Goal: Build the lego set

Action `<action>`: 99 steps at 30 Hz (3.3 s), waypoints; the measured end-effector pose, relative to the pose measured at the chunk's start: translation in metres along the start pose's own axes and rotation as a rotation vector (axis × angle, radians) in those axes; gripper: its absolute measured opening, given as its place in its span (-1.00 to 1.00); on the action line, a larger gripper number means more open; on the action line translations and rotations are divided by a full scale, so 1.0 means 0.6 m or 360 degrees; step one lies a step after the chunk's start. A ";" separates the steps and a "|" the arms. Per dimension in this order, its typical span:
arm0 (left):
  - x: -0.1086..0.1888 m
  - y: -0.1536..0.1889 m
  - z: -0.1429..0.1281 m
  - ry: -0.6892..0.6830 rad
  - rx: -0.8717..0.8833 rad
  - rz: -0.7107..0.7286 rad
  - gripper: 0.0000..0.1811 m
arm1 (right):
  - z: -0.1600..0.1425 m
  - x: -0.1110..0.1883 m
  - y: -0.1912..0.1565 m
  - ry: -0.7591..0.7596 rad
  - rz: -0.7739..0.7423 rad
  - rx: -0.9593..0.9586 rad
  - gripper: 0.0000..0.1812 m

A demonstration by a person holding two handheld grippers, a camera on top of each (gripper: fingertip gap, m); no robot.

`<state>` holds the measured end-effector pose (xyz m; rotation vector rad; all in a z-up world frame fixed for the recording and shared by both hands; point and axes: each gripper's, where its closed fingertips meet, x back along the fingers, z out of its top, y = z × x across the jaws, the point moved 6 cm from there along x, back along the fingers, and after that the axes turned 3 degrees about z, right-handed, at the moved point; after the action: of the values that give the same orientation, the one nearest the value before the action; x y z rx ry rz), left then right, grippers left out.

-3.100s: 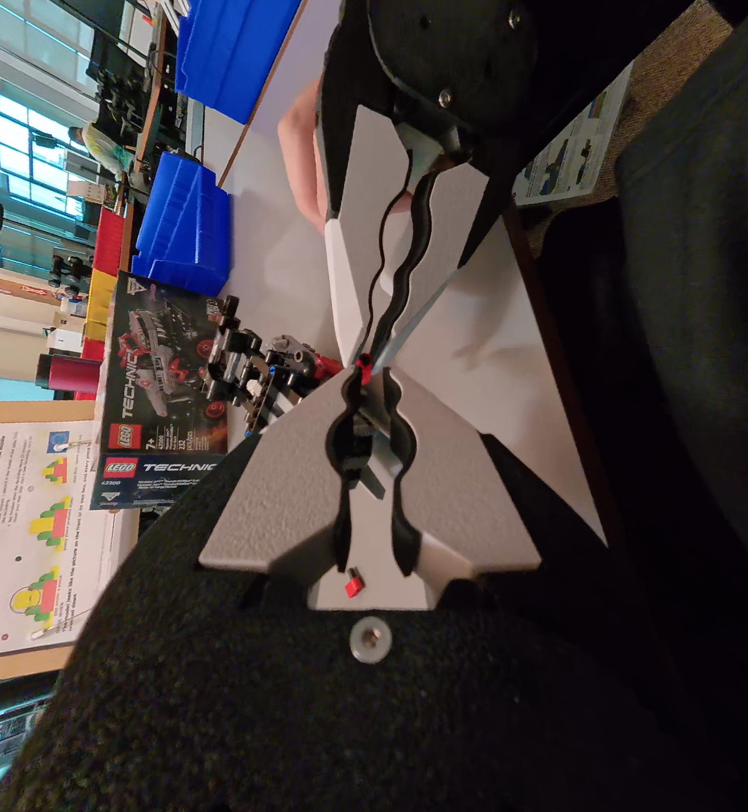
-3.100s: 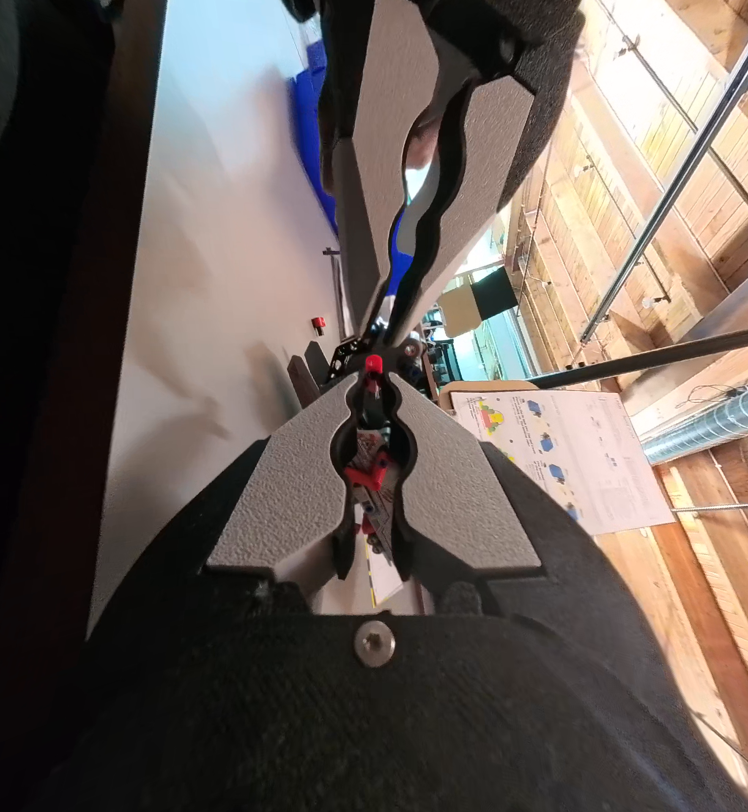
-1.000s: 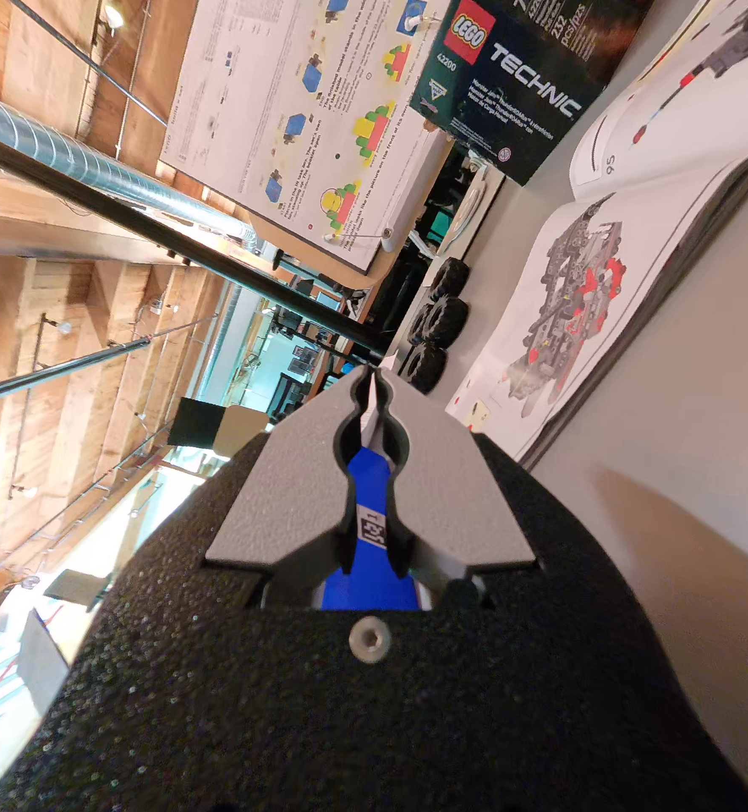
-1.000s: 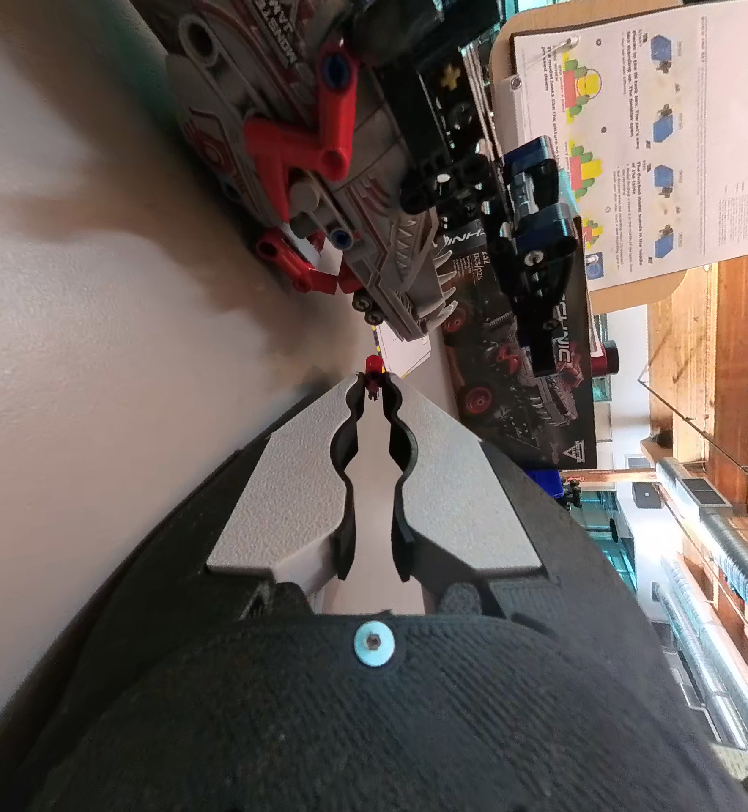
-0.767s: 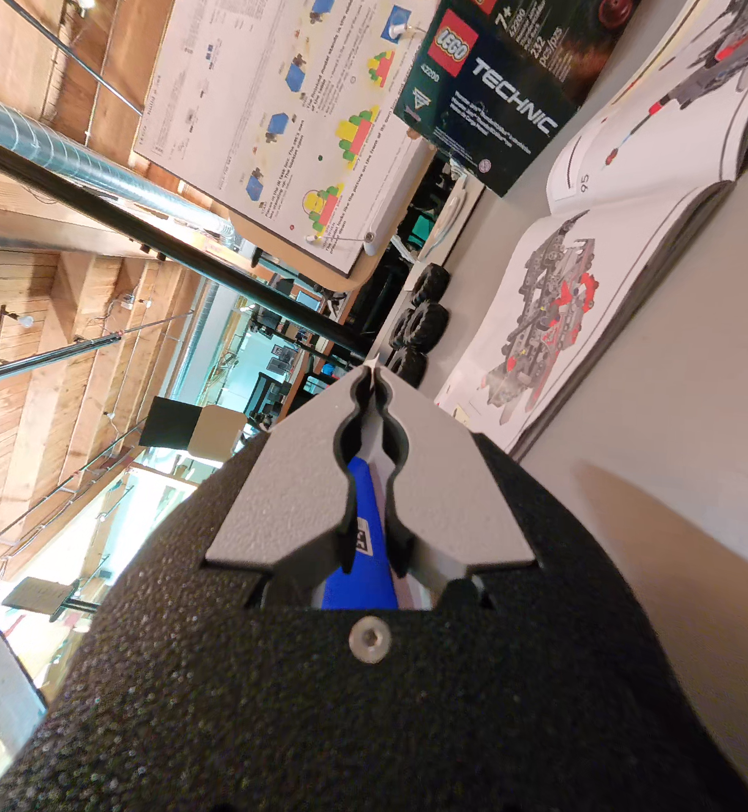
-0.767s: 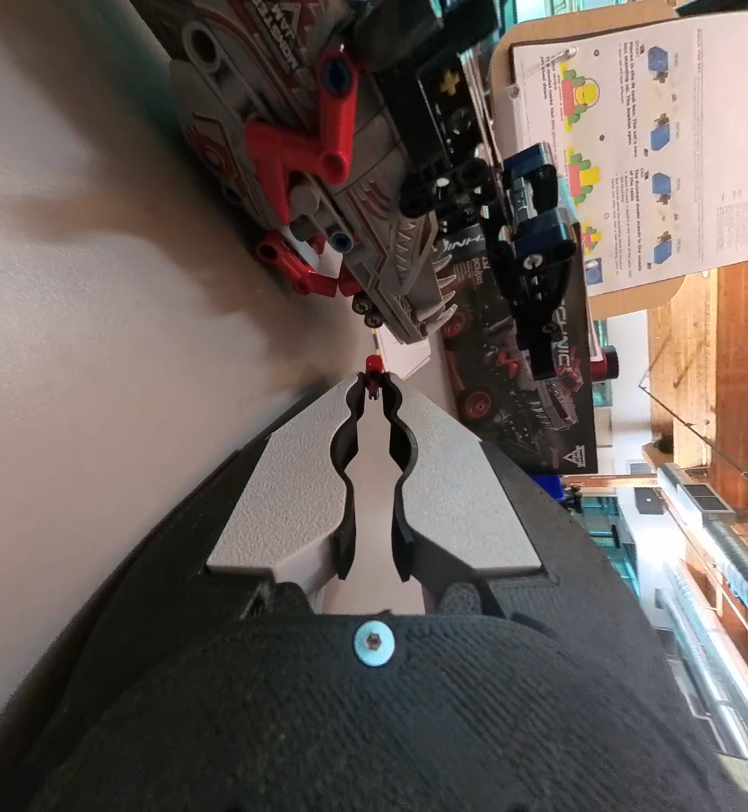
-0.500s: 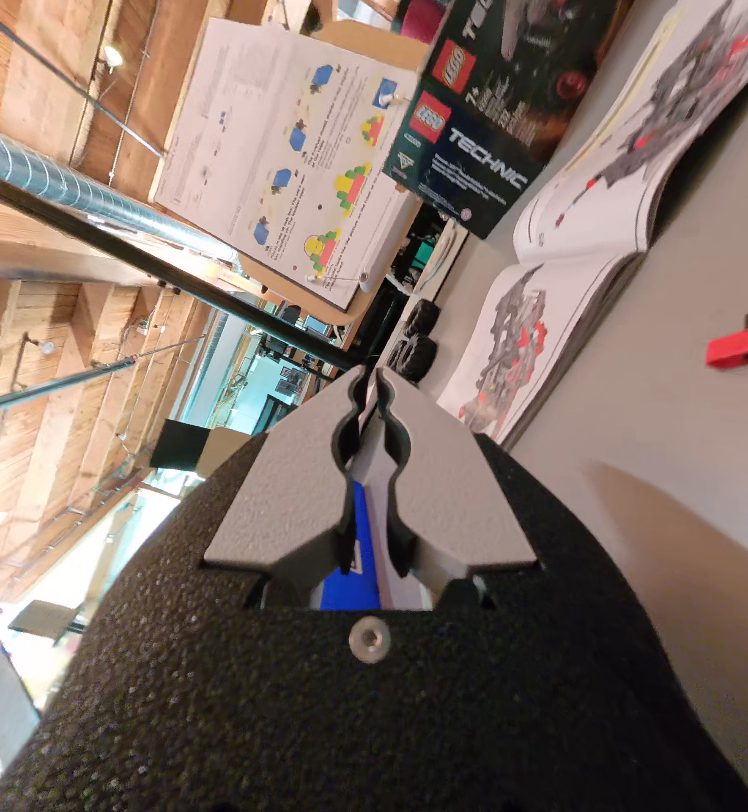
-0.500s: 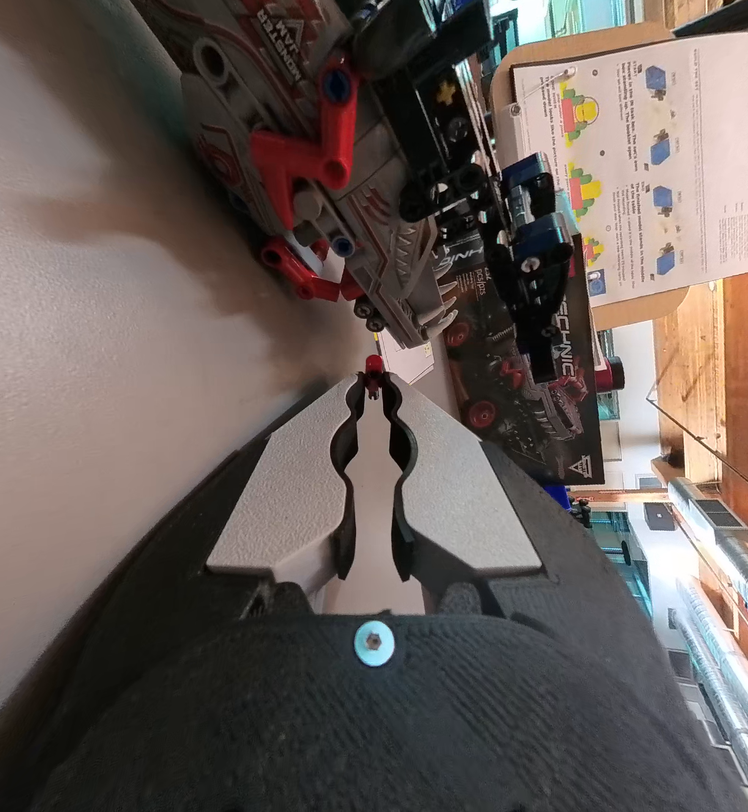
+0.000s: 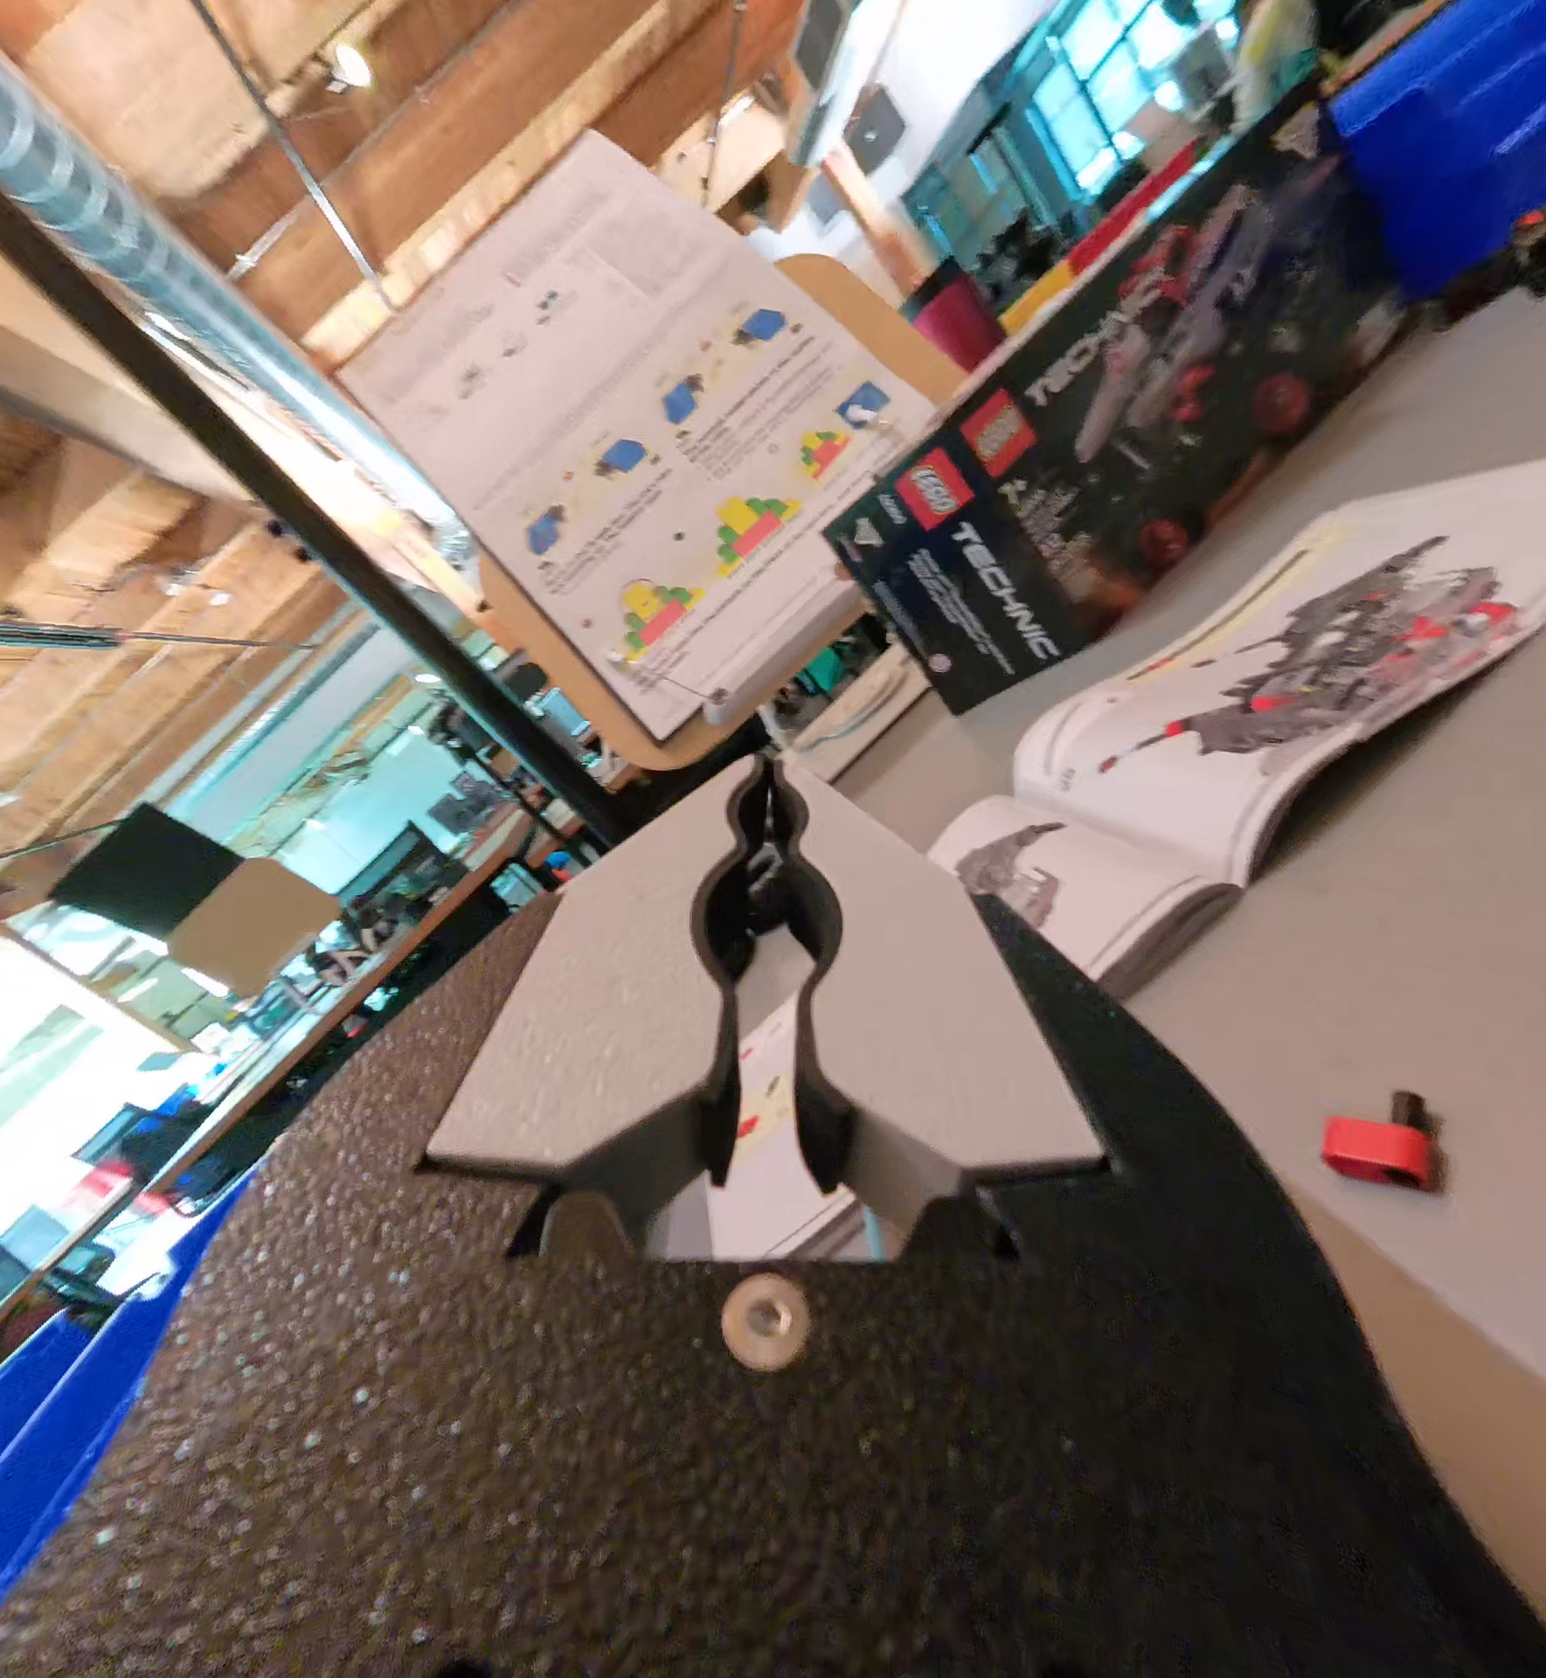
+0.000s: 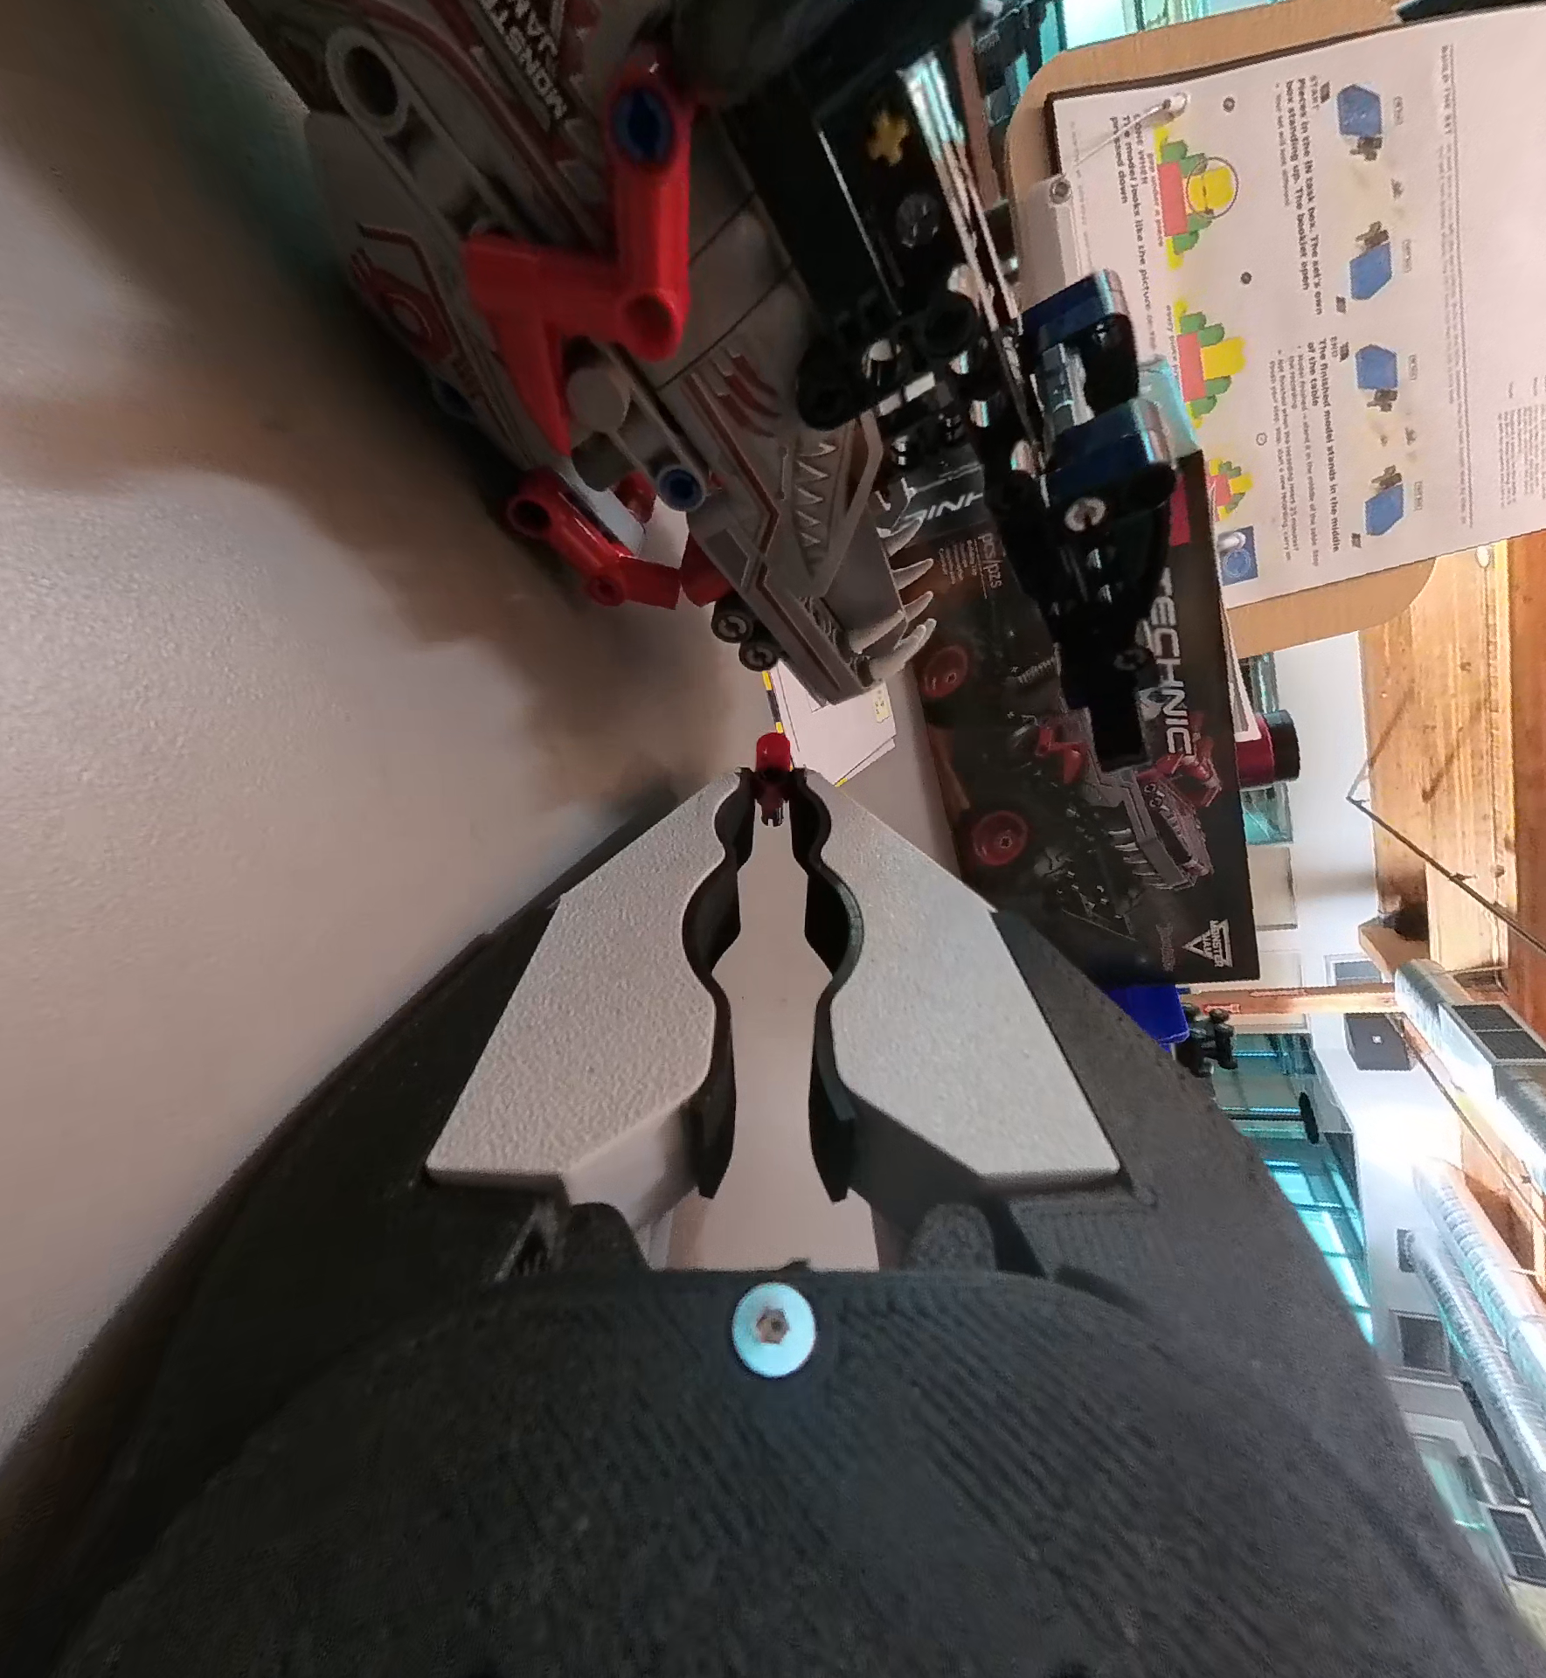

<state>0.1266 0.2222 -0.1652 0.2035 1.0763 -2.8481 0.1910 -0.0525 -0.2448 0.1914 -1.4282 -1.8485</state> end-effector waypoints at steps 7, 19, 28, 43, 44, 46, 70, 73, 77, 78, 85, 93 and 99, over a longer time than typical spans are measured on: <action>0.008 0.011 -0.013 -0.0010 -0.0209 -0.0009 -1.00 | 0.000 0.000 -0.001 -0.0006 -0.0004 0.0020 -0.93; 0.005 0.020 0.002 0.0064 -0.0180 -0.0075 -1.00 | 0.000 -0.002 0.000 -0.0010 -0.0006 0.0010 -0.93; 0.002 0.012 -0.009 0.0021 -0.0099 -0.0077 -1.00 | -0.001 -0.002 0.000 -0.0006 -0.0005 0.0011 -0.93; 0.003 0.012 -0.009 0.0014 -0.0121 -0.0069 -1.00 | 0.000 -0.002 0.000 -0.0009 -0.0007 0.0025 -0.93; 0.003 0.012 -0.009 0.0016 -0.0122 -0.0066 -1.00 | 0.000 -0.002 0.000 -0.0008 -0.0007 0.0025 -0.93; 0.004 0.009 -0.008 0.0015 -0.0121 -0.0048 -1.00 | 0.000 -0.002 0.001 -0.0007 -0.0008 0.0026 -0.93; 0.009 -0.037 -0.011 -0.0036 0.0118 0.0176 -1.00 | -0.001 -0.003 0.002 -0.0018 -0.0018 0.0037 -0.93; 0.009 -0.039 -0.010 -0.0032 0.0122 0.0177 -1.00 | -0.001 -0.002 0.002 -0.0024 -0.0032 0.0063 -0.93; 0.011 -0.038 -0.008 -0.0026 0.0120 0.0169 -1.00 | 0.002 0.001 0.002 -0.0039 -0.0077 0.0141 -0.93; 0.012 -0.037 -0.007 -0.0021 0.0112 0.0162 -1.00 | 0.004 0.003 0.003 -0.0051 -0.0106 0.0193 -0.93; 0.088 0.009 0.071 0.0175 -0.0194 -0.0037 -1.00 | 0.054 0.073 0.016 0.0118 -0.0562 0.0610 -0.94; 0.187 0.176 0.154 0.0401 -0.0943 -0.0562 -0.83 | 0.146 0.121 -0.018 0.0412 -0.0524 0.1055 -0.94; 0.178 0.225 0.182 0.0413 -0.1013 -0.0647 -0.76 | 0.166 0.137 -0.031 0.0495 -0.0541 0.1139 -0.94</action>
<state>0.0286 0.0451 -0.1885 0.3370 2.2307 -2.6460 0.0712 -0.0290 -0.1985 1.0807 -1.8453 -1.3848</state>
